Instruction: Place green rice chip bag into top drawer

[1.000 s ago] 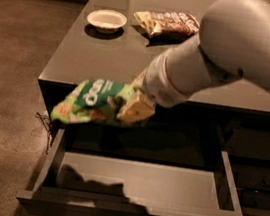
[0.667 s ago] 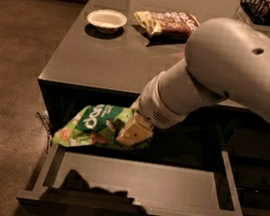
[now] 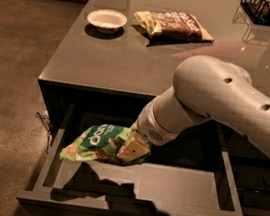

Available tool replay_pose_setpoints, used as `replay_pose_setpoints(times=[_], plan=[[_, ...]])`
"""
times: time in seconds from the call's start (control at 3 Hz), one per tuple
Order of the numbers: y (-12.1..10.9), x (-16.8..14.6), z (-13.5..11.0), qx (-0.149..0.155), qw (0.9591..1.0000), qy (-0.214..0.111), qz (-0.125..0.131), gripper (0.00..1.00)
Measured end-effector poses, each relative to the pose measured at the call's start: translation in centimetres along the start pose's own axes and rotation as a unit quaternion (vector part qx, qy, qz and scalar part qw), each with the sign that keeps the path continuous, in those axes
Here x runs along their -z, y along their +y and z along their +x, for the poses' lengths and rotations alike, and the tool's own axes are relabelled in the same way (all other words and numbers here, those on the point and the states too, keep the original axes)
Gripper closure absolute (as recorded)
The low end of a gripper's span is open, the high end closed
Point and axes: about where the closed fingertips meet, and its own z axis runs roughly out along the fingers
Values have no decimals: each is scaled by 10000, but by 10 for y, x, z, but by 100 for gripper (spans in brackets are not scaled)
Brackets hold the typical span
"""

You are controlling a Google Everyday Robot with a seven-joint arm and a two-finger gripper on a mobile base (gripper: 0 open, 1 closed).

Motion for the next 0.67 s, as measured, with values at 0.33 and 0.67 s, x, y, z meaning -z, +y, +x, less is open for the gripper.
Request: replay_pose_setpoints(times=[0.33,0.67], plan=[[-4,-14,7,-56,10000,-8,-54,35],[-7,-20,10,-70,10000,-40,-53,11]])
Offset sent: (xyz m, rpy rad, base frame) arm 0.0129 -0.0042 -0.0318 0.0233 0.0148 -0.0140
